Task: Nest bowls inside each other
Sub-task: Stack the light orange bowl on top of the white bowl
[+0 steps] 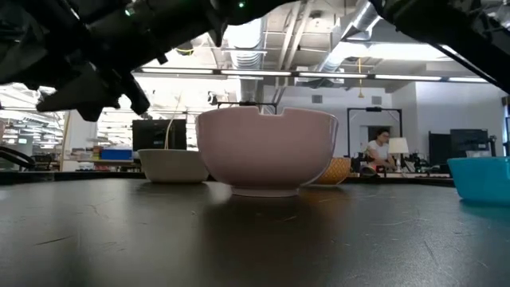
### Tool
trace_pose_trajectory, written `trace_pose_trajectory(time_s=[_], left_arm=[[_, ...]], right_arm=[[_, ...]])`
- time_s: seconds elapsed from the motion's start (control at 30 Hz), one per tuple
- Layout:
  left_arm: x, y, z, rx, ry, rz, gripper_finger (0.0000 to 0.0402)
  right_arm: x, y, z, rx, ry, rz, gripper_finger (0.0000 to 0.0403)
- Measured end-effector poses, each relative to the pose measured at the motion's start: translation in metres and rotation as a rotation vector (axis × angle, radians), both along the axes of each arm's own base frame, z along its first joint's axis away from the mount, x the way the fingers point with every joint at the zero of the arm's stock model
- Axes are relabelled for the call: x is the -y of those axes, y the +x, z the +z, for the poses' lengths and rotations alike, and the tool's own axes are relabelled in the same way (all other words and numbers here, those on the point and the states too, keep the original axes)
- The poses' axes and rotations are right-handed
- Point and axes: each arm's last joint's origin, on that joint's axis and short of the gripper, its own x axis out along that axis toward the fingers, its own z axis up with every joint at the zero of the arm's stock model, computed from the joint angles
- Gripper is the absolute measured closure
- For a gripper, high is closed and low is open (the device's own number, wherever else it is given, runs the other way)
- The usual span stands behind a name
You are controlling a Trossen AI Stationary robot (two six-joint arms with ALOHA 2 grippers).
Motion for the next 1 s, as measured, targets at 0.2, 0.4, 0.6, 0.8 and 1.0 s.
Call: trace_pose_trajectory(time_s=[0.2,0.4,0.6,0.8,1.0], left_arm=[[-0.001,0.0,0.0,0.001,0.021,0.036,0.0313],[-0.001,0.0,0.0,-0.004,0.019,0.037,0.0313],[-0.001,0.0,0.0,-0.003,0.016,0.039,0.0313],[-0.001,0.0,0.0,-0.001,0.002,0.039,0.0313],[-0.001,0.0,0.0,0.0,-0.003,0.038,0.0313]], right_arm=[[-0.01,0.006,-0.023,0.017,0.057,-0.015,0.0154],[-0.023,0.009,-0.047,-0.004,0.092,-0.027,0.0154],[-0.025,0.008,-0.052,-0.019,0.109,-0.044,0.0176],[-0.023,0.008,-0.056,-0.053,0.101,-0.048,0.0288],[-0.01,0.01,-0.048,-0.066,0.126,0.026,0.039]])
